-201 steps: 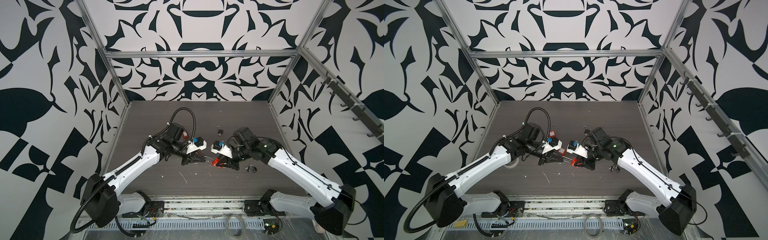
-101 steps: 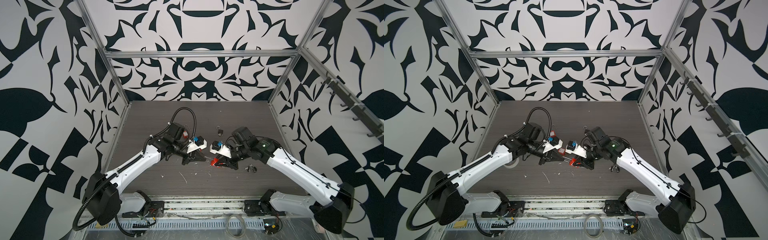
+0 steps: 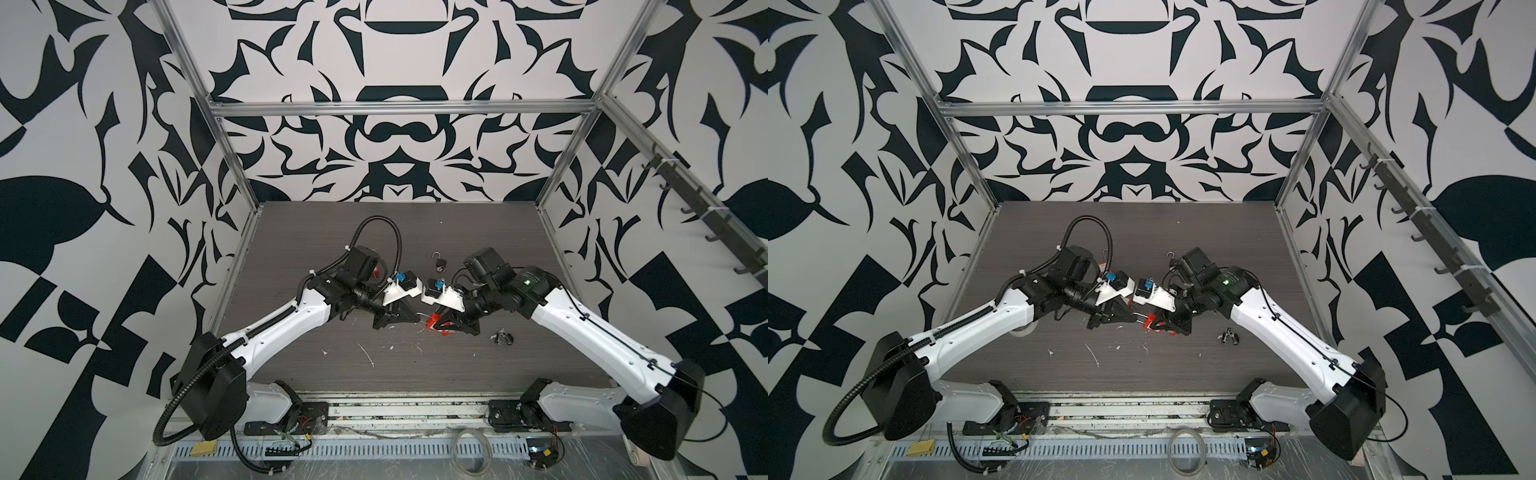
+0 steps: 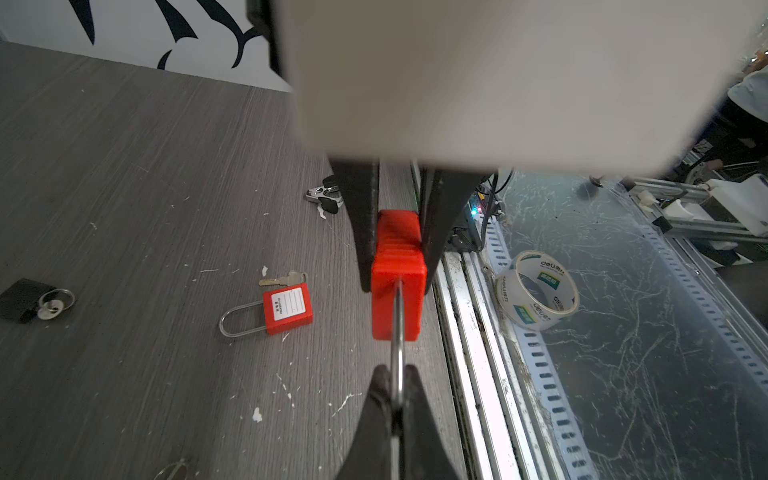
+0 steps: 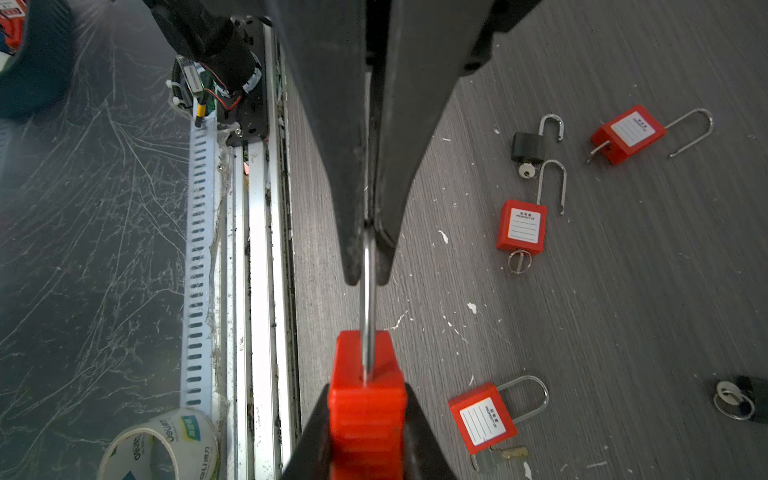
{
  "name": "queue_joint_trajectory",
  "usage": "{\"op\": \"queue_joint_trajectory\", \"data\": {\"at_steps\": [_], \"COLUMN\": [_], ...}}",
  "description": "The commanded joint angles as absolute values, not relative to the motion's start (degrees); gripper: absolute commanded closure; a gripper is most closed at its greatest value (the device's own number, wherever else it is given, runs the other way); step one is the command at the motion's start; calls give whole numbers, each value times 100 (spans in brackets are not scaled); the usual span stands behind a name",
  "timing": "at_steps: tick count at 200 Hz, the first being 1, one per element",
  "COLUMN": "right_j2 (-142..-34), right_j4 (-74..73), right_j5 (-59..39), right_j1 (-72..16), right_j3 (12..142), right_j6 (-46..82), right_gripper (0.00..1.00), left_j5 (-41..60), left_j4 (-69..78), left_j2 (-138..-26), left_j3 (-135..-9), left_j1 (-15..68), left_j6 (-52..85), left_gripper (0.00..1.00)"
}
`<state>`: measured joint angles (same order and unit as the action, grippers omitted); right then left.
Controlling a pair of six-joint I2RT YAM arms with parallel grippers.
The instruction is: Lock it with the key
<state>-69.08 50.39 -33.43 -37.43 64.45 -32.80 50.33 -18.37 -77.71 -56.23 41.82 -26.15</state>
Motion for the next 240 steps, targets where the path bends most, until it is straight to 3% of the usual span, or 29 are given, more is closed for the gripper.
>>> {"op": "queue_joint_trajectory", "data": {"at_steps": [1,60,92,103,129,155,170,192,240], "right_j2": [-6882,-7096,-7244,-7200,-6899,-6440,-6304,-6363,-6416], "right_j4": [3110,2543,3033,3274,3815,4414,4894,5633,7191], "right_j5": [-3598,-4131,-4301,-4125,-3433,-3288,-3349,-3084,-2340], "right_j1": [-3829,-3798,-3725,-3688,-3614,-3544,-3493,-3469,-3459], "right_j3": [6813,6826,7096,7127,7079,7225,7414,7985,8447], "right_j6": [-3376,-3097,-3096,-3155,-3272,-3125,-2998,-2379,-2524], "right_gripper": [79,71,65,59,30,17,18,34,41], "left_j5": [5484,5390,5320,5345,5358,5373,5417,5455,5457], "left_j4": [-1505,-1058,-779,-695,-528,-641,-730,-870,-1020], "left_j2": [-7897,-8007,-7991,-7972,-7874,-7822,-7798,-7763,-7605], "left_j3": [-5677,-5715,-5704,-5699,-5666,-5697,-5754,-5783,-5757], "left_j1": [4491,4491,4459,4386,4246,4196,4171,4173,4166], "left_j6": [-2259,-2045,-1985,-1991,-2000,-2188,-2269,-2377,-2512], "left_gripper": [100,100,100,100,100,100,100,100,100]}}
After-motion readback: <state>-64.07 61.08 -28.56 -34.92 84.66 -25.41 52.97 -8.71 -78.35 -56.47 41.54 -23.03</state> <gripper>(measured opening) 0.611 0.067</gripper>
